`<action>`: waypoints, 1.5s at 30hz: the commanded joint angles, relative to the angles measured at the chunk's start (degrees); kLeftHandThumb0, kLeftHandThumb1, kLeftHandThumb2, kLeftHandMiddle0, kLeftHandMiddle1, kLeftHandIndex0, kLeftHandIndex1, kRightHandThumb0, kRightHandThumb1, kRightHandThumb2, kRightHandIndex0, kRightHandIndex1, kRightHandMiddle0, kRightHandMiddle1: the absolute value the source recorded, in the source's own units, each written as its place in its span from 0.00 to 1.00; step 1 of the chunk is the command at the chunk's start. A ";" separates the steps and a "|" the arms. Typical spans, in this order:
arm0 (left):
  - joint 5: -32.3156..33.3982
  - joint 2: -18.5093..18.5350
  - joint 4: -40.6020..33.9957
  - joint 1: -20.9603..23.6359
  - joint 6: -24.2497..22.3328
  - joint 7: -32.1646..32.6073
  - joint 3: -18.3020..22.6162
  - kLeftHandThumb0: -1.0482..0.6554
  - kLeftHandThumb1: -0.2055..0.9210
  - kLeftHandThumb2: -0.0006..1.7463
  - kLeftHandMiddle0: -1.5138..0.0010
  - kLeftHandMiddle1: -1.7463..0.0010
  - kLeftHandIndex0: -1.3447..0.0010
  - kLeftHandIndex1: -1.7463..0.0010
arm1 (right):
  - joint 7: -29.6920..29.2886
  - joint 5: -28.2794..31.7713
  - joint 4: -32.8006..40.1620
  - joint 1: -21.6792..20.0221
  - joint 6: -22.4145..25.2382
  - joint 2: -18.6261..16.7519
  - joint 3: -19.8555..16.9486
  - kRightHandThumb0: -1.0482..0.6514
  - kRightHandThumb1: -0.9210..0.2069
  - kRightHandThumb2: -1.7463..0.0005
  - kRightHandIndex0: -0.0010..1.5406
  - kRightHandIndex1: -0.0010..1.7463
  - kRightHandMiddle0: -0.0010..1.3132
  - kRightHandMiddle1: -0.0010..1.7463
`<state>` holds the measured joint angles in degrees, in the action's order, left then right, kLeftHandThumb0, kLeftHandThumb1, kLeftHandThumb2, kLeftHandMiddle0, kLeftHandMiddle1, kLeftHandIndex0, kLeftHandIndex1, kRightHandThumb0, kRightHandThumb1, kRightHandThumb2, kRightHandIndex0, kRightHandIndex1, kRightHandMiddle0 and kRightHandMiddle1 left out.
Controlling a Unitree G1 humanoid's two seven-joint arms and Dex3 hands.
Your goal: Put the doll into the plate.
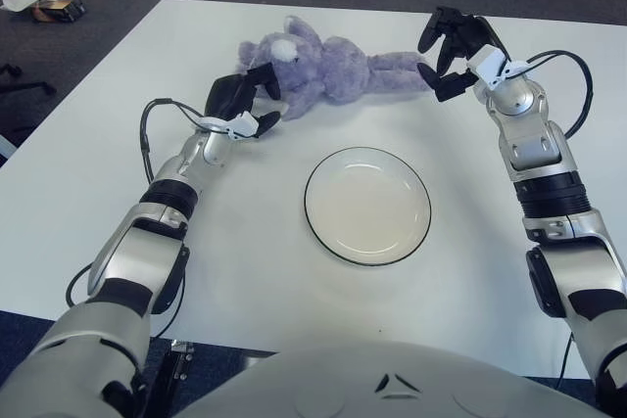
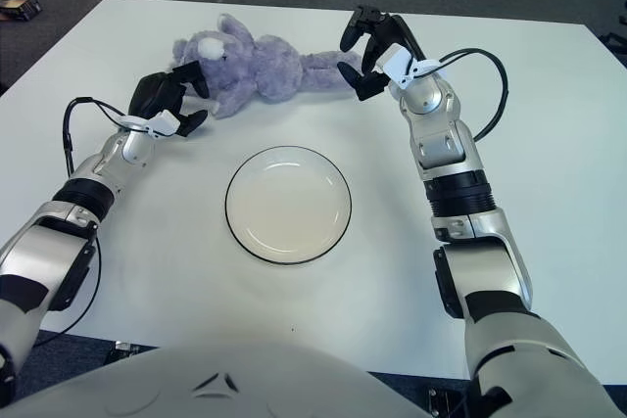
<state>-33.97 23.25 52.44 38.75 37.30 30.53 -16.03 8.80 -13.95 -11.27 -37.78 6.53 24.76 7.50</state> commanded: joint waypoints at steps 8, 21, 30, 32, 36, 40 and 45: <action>-8.21 2.74 -5.04 -1.62 -8.71 10.81 -0.59 0.32 0.40 0.80 0.12 0.00 0.50 0.00 | 0.30 -2.13 -1.37 0.19 -2.13 0.24 -0.07 0.61 0.62 0.20 0.46 1.00 0.37 0.94; -7.12 2.50 -16.09 -7.51 -11.72 16.96 3.11 0.35 0.56 0.67 0.55 0.00 0.61 0.00 | 1.48 -2.61 -2.78 -0.26 -1.88 0.22 -0.46 0.61 0.63 0.18 0.47 1.00 0.38 0.94; -5.72 1.65 -9.64 -6.19 0.45 27.43 4.71 0.37 0.63 0.61 0.82 0.00 0.66 0.00 | 1.88 -2.72 -3.44 -0.23 -1.83 0.21 -0.57 0.61 0.60 0.19 0.45 1.00 0.34 0.97; -5.74 1.19 -7.39 -5.02 1.88 29.26 4.79 0.37 0.66 0.58 0.88 0.00 0.68 0.00 | 2.12 -2.45 -3.43 -0.10 -1.69 0.16 -0.70 0.61 0.60 0.19 0.45 1.00 0.33 0.98; -5.14 0.41 -4.35 -3.49 3.09 30.45 5.00 0.28 0.51 0.57 0.97 0.06 0.93 0.08 | 2.24 -2.48 -3.25 0.24 -1.69 0.13 -0.81 0.61 0.59 0.21 0.44 1.00 0.33 0.97; -3.87 -0.36 -2.46 -2.43 2.75 29.36 5.35 0.22 0.50 0.53 0.99 0.17 0.98 0.20 | 1.95 -2.97 -3.64 0.38 -2.34 0.27 -0.66 0.61 0.59 0.21 0.44 1.00 0.34 0.96; -1.07 -0.70 -2.16 -2.22 0.68 23.09 5.76 0.13 0.58 0.43 1.00 0.32 1.00 0.31 | 1.94 -3.73 -3.49 0.50 -2.22 0.59 -0.33 0.61 0.59 0.21 0.44 1.00 0.36 0.94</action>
<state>-36.66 22.66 49.82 35.58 39.27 57.06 -11.00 10.84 -16.91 -14.46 -37.64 4.76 25.00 7.26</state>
